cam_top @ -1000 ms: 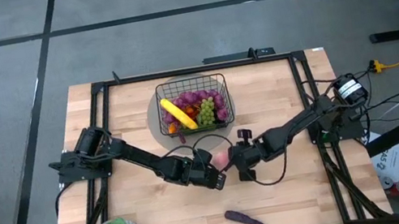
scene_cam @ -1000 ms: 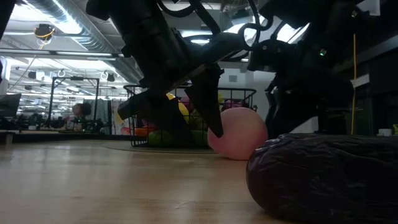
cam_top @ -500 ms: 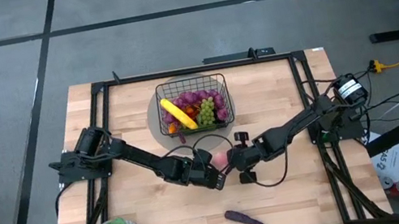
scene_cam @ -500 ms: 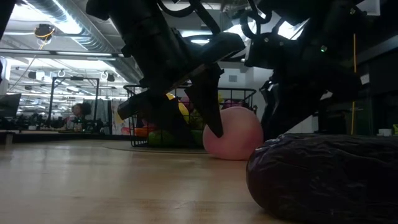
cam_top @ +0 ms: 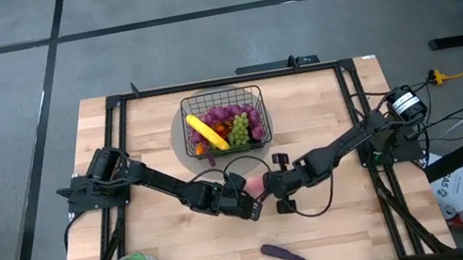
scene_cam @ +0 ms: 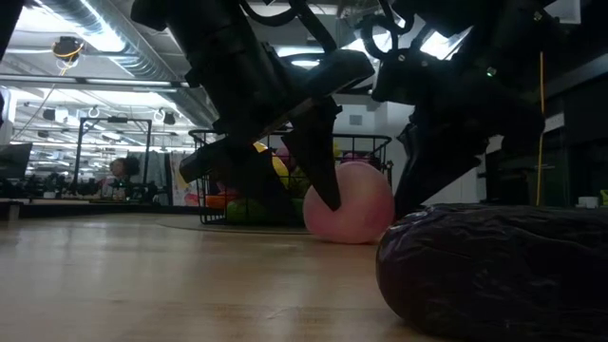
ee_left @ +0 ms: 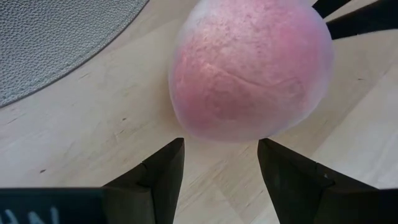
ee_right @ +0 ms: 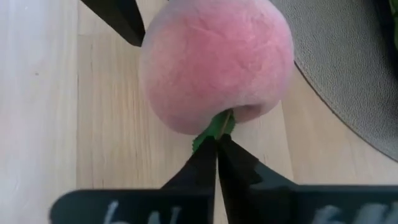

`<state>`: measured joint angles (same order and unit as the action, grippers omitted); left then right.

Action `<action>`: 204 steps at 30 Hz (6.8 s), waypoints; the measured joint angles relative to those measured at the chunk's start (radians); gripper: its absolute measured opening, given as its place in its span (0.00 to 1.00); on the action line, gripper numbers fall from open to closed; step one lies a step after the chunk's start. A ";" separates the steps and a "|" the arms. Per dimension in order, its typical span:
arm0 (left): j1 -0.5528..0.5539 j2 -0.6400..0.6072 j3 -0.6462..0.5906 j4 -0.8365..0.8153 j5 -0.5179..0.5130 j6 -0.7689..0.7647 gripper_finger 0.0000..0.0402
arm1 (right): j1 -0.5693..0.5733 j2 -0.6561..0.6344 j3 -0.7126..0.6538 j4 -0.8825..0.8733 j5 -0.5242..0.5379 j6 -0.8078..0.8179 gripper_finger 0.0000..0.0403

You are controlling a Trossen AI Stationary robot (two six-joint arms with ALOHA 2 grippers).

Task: Build produce basket
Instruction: Put the pink peach into the wire basket, then put the purple eggplant into the wire basket

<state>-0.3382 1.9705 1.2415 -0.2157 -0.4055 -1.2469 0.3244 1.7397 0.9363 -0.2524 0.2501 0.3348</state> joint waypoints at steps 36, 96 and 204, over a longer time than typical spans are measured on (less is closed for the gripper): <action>-0.057 -0.070 0.000 -0.090 -0.051 0.004 0.50 | 0.021 -0.295 0.001 -0.191 0.274 0.057 0.00; -0.105 -0.069 0.000 -0.078 -0.110 -0.008 0.50 | -0.453 -0.312 0.001 0.421 -0.003 -0.258 0.39; 0.233 -1.811 -1.234 0.252 0.387 1.112 0.50 | 0.300 -0.458 -0.092 -0.335 0.190 0.553 0.37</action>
<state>-0.1047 0.1599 0.0078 0.0366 -0.0182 -0.1348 0.6247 1.2819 0.8444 -0.5877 0.4403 0.8882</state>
